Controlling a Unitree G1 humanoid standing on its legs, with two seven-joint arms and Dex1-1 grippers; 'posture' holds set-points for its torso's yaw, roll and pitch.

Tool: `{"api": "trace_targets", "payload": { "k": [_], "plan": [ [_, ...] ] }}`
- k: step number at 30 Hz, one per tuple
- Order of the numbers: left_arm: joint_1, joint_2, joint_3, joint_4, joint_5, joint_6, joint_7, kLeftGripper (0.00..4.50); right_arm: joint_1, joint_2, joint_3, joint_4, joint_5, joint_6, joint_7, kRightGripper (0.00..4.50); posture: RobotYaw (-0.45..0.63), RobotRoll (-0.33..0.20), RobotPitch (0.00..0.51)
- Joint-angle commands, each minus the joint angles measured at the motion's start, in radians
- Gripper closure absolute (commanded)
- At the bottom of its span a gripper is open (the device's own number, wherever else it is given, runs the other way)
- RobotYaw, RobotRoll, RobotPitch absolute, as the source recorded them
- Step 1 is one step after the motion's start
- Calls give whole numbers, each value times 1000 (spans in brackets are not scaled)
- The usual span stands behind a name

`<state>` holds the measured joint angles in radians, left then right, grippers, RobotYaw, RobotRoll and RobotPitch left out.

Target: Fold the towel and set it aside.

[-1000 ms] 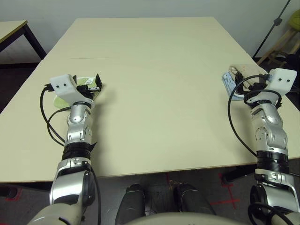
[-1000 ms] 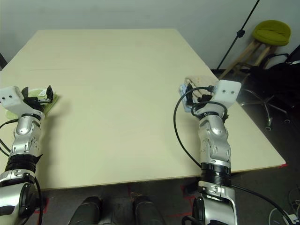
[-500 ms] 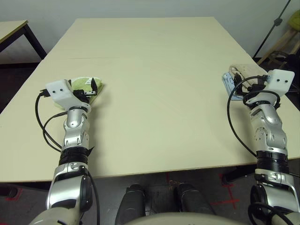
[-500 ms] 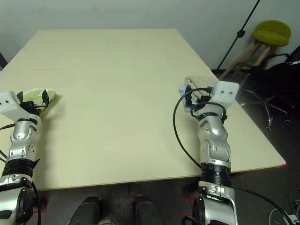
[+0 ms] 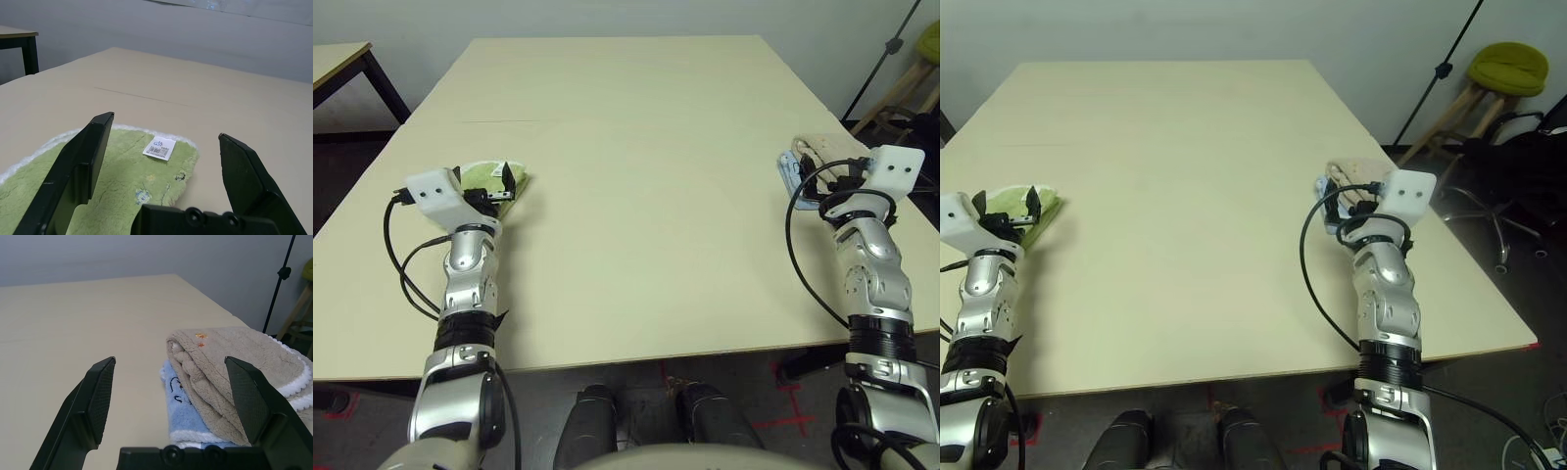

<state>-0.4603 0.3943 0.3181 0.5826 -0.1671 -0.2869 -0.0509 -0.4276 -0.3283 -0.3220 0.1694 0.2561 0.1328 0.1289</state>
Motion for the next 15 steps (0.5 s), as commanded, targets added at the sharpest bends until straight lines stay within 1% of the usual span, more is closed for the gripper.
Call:
{"api": "trace_targets", "payload": {
  "k": [1, 11, 15],
  "plan": [
    [-5, 1, 7, 0, -5, 8, -7, 0, 2, 0, 4, 10, -6, 4, -2, 16, 28, 0, 94],
    [-16, 1, 6, 12, -5, 9, -17, 0, 2, 1, 1, 13, -7, -1, -6, 16, 27, 0, 94],
    [-18, 4, 8, 12, -6, 9, -20, 0, -33, -6, 2, 56, -13, -14, -3, 16, 38, 0, 90]
  ]
}}
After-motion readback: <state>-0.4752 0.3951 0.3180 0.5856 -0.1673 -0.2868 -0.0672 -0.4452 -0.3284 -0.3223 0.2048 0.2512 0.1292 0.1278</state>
